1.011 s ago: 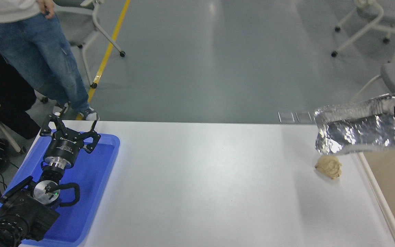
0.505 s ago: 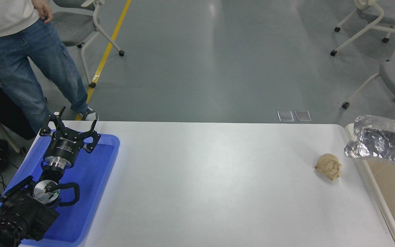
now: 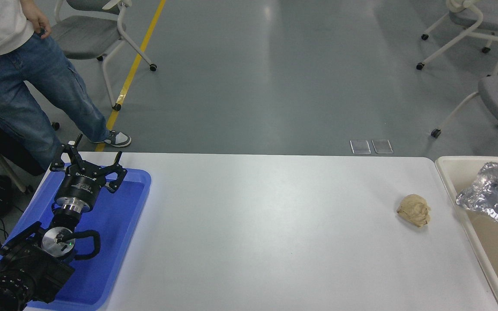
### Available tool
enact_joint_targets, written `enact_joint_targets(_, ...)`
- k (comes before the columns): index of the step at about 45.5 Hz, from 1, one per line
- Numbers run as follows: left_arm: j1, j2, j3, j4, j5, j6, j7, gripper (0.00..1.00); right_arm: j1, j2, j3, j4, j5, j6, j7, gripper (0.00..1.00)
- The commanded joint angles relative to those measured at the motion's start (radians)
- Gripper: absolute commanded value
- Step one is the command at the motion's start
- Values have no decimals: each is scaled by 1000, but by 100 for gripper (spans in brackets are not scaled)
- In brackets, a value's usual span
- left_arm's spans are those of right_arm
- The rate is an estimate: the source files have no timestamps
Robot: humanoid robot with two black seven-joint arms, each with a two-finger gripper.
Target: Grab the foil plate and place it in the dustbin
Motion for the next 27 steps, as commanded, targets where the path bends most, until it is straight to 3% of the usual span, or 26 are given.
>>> enact_joint_targets(1, 0, 0, 0, 0, 0, 0, 0, 100, -54, 11, 61, -10, 3, -40, 2, 100)
enact_joint_targets(27, 0, 0, 0, 0, 0, 0, 2, 100, -28, -47, 75, 38, 20, -27, 11, 100)
